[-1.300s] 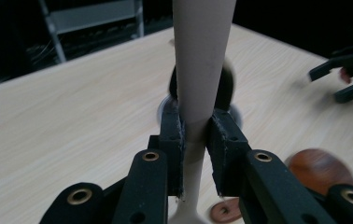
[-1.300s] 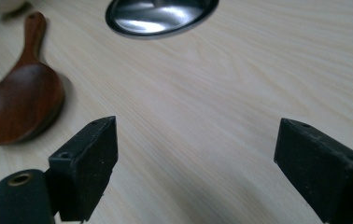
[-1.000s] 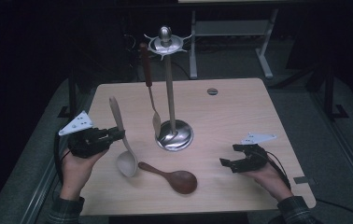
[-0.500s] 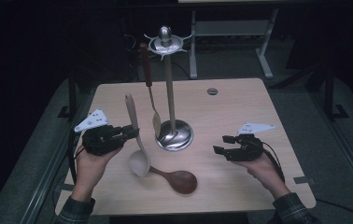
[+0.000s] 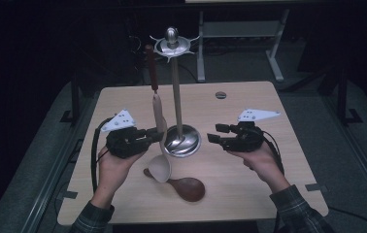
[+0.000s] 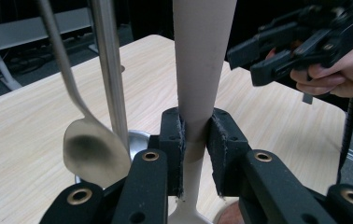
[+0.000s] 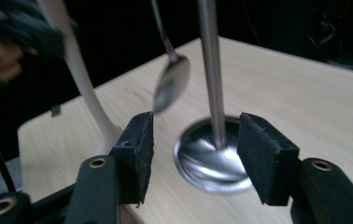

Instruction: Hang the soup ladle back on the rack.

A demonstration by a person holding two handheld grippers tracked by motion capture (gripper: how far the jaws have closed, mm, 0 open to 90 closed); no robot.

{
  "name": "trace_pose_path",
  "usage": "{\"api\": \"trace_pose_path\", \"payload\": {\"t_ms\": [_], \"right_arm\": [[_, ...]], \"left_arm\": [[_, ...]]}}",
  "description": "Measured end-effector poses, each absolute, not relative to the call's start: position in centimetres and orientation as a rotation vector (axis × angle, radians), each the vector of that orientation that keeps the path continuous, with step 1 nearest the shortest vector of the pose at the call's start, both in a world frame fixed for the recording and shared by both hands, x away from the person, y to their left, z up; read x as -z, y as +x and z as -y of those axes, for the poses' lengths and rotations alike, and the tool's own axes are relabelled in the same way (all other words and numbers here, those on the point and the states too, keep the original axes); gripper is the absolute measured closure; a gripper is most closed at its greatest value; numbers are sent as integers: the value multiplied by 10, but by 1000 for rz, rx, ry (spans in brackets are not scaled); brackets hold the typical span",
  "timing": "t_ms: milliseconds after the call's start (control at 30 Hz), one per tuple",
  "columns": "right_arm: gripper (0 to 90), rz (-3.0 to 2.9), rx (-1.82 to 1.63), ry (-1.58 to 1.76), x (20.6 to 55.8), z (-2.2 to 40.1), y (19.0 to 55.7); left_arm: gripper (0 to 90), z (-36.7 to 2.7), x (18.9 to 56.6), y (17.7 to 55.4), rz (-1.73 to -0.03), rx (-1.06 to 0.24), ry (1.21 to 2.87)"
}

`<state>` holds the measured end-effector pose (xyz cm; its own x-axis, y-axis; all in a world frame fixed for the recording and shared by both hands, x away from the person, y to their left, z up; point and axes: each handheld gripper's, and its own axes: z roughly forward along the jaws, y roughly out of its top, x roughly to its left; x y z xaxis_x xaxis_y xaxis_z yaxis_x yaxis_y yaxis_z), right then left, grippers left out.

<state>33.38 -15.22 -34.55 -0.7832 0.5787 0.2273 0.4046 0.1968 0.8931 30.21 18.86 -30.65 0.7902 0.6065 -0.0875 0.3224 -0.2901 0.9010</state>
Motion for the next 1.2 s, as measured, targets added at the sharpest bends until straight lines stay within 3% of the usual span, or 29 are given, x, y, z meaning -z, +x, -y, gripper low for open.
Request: {"api": "trace_pose_path", "payload": {"t_ms": [367,767,1000,1033,1200], "right_arm": [[501,-2243,-1810,789,302,119,333],[562,-2280,-1844,701,294,86,332],[679,-2295,-1823,747,300,73,336],[732,-2293,-1831,738,301,73,336],[747,-2278,-1824,737,302,72,335]], "left_arm": [[763,-164,309,311,-716,-330,1912],[763,-148,310,309,-716,-344,1921],[762,-148,311,307,-714,-358,1930],[762,-147,312,307,-719,-358,1927],[761,-148,312,307,-719,-354,1925]]}}
